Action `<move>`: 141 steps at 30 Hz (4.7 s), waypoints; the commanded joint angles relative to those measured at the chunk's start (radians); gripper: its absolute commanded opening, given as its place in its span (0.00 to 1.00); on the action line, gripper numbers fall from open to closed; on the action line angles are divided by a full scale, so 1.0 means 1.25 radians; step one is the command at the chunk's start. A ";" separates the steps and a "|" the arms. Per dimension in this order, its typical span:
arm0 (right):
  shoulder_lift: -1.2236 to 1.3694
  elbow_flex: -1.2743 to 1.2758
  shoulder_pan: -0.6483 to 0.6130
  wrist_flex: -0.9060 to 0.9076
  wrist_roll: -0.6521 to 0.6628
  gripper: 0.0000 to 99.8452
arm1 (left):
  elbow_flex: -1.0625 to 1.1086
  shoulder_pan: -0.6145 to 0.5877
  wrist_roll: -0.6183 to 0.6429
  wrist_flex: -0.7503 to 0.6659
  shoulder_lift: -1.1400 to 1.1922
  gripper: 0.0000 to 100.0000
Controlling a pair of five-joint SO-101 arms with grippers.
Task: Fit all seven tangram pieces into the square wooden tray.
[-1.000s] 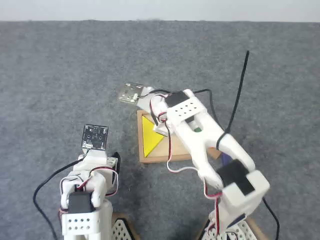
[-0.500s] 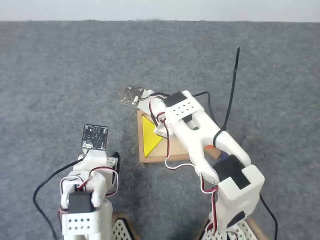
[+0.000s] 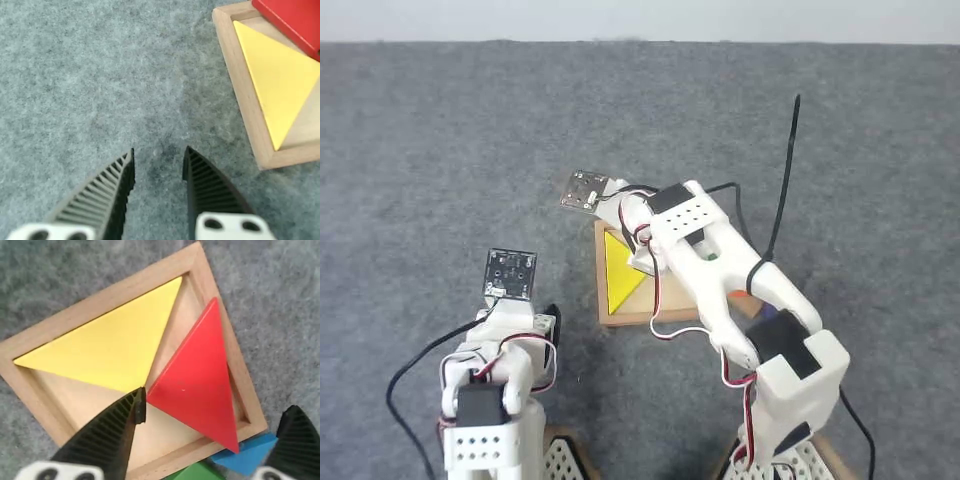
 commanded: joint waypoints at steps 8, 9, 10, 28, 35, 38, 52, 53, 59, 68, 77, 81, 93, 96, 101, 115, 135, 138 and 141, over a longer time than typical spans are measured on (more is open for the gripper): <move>-0.226 -0.033 0.171 0.029 -0.199 0.22 | -0.007 0.001 -0.005 0.007 -0.022 0.15; -0.240 -0.011 0.182 0.017 -0.238 0.16 | -0.007 0.001 -0.005 0.007 -0.022 0.15; -0.249 0.017 0.188 0.001 -0.270 0.11 | -0.007 0.001 -0.005 0.007 -0.022 0.15; -0.104 0.171 0.159 -0.236 -0.286 0.06 | -0.007 0.001 -0.005 0.007 -0.022 0.15; -0.073 0.134 0.100 -0.230 -0.286 0.06 | -0.007 0.001 -0.005 0.007 -0.022 0.15; -0.082 0.135 0.098 -0.224 -0.286 0.06 | -0.007 0.001 -0.005 0.007 -0.022 0.15; -0.374 0.258 0.304 -0.100 -0.340 0.08 | -0.007 0.001 -0.005 0.007 -0.022 0.15; -0.368 0.258 0.311 -0.063 -0.319 0.10 | -0.007 0.001 -0.005 0.007 -0.022 0.15; -0.371 0.291 0.344 0.082 -0.300 0.15 | -0.007 0.001 -0.005 0.007 -0.022 0.15; -0.380 0.423 0.346 0.007 -0.324 0.15 | -0.007 0.001 -0.005 0.007 -0.022 0.15; -0.379 0.464 0.349 -0.063 -0.374 0.15 | -0.007 0.001 -0.005 0.007 -0.022 0.15; -0.379 0.460 0.358 -0.091 -0.376 0.15 | -0.007 0.001 -0.005 0.007 -0.022 0.15; -0.305 0.358 0.419 -0.060 -0.385 0.15 | -0.007 0.001 -0.005 0.007 -0.022 0.15; -0.349 0.374 0.379 -0.037 -0.412 0.15 | -0.007 0.001 -0.005 0.007 -0.022 0.15; -0.364 0.437 0.326 -0.050 -0.416 0.15 | -0.007 0.001 -0.005 0.007 -0.022 0.15; -0.085 0.193 0.488 -0.066 -0.412 0.15 | -0.007 0.001 -0.005 0.007 -0.022 0.15; -0.155 0.085 0.461 0.094 -0.870 0.15 | -0.007 0.001 -0.005 0.007 -0.022 0.15; -0.112 0.072 0.429 0.085 -0.950 0.15 | -0.007 0.001 -0.005 0.007 -0.022 0.15; -0.064 0.039 0.424 0.075 -0.959 0.15 | -0.007 0.001 -0.005 0.007 -0.022 0.15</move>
